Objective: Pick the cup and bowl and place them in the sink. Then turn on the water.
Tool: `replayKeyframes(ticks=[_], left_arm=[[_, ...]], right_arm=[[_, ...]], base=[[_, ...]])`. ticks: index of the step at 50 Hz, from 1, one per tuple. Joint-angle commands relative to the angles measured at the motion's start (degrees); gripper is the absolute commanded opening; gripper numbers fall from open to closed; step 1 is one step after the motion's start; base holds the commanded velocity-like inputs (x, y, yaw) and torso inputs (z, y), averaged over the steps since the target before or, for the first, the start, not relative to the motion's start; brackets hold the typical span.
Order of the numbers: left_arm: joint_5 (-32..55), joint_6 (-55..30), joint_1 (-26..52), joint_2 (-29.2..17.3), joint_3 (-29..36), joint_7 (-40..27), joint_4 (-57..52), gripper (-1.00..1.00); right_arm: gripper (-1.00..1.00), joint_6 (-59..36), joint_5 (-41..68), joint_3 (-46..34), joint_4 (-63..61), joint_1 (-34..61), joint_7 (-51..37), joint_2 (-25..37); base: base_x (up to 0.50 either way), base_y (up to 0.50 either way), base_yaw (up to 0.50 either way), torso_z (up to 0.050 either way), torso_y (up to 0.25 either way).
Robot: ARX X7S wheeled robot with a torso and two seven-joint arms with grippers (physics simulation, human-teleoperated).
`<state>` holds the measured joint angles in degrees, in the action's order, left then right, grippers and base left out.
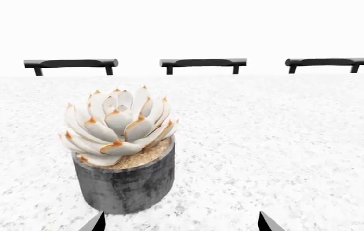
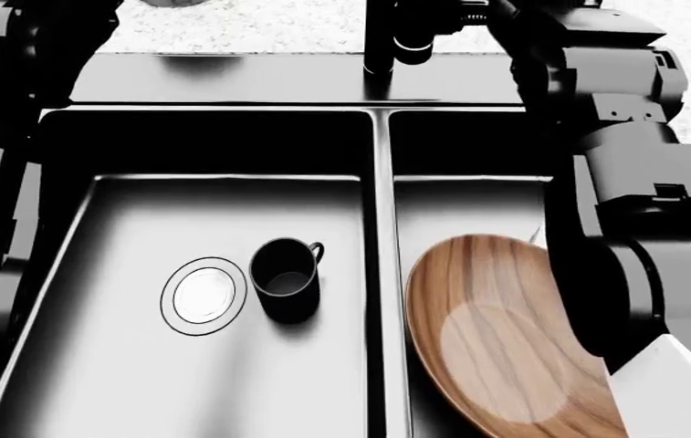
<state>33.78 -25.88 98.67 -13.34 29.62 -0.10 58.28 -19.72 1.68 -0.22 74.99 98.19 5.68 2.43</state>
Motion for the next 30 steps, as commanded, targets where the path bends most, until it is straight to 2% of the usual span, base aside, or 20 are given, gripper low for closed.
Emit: replayKeyframes(ticks=[1, 19, 30], left_arm=[[-0.2, 0.0, 0.0, 0.0, 0.1, 0.0, 0.2, 1.0], [-0.2, 0.2, -0.1, 0.0, 0.2, 0.1, 0.0, 1.0], [0.3, 0.3, 0.2, 0.1, -0.4, -0.1, 0.4, 1.0]], right_arm=[[1.0, 0.0, -1.2, 2.4, 0.0, -0.2, -1.7, 1.5], [1.0, -0.2, -1.3, 8.1, 0.0, -0.3, -6.6, 2.7], [1.0, -0.4, -3.0, 2.7, 0.0, 5.9, -3.0, 1.9]], base=[[0.0, 0.0, 0.0, 0.0, 0.0], [0.0, 0.0, 0.0, 0.0, 0.0], [0.0, 0.0, 0.0, 0.0, 0.0]])
